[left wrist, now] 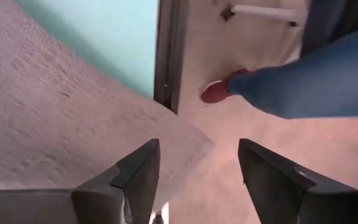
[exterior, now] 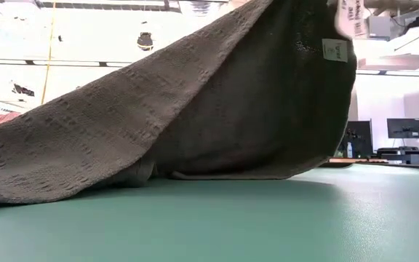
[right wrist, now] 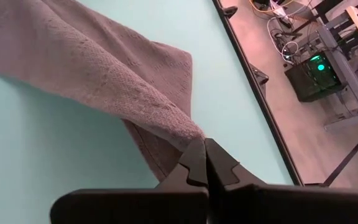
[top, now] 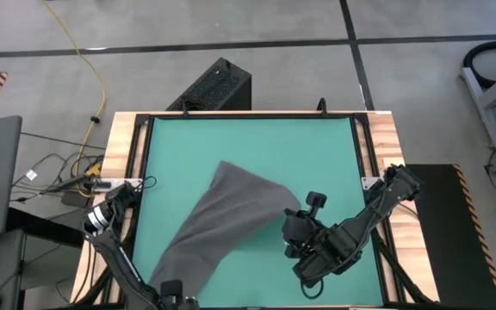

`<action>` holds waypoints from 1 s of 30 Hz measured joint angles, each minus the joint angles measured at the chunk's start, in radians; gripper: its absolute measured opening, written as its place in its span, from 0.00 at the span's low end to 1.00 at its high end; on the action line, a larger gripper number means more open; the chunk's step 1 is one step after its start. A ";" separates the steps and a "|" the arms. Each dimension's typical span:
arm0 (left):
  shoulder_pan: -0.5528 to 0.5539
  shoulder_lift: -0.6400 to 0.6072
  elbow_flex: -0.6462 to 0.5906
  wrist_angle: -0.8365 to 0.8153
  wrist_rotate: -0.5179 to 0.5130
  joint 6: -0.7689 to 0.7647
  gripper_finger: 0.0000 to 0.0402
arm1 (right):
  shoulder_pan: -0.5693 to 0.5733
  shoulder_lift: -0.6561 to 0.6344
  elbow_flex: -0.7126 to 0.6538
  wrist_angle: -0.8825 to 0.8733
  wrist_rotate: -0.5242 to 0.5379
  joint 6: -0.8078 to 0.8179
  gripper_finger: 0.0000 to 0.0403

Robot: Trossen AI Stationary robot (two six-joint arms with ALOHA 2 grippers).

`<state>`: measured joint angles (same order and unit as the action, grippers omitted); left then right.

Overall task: Roll towel
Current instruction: Roll the gray towel

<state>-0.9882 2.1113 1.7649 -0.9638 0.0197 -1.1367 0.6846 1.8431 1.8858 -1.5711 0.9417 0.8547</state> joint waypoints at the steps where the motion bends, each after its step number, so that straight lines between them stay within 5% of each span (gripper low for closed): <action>1: 0.000 0.009 0.000 0.000 0.000 -0.011 0.52 | 0.000 0.000 0.000 0.000 0.000 -0.001 0.01; 10: -0.017 0.035 0.003 -0.011 -0.041 -0.111 0.52 | 0.000 0.000 0.000 0.000 0.000 -0.025 0.01; 19: 0.021 0.035 0.003 -0.143 -0.276 -0.100 0.52 | 0.002 0.003 0.000 0.000 0.000 -0.025 0.02; 30: 0.049 0.140 0.002 -0.131 -0.191 -0.049 0.52 | 0.004 0.003 0.000 0.000 0.000 -0.018 0.02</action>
<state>-0.9395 2.2508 1.7664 -1.0945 -0.1714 -1.1858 0.6884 1.8465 1.8854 -1.5707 0.9417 0.8368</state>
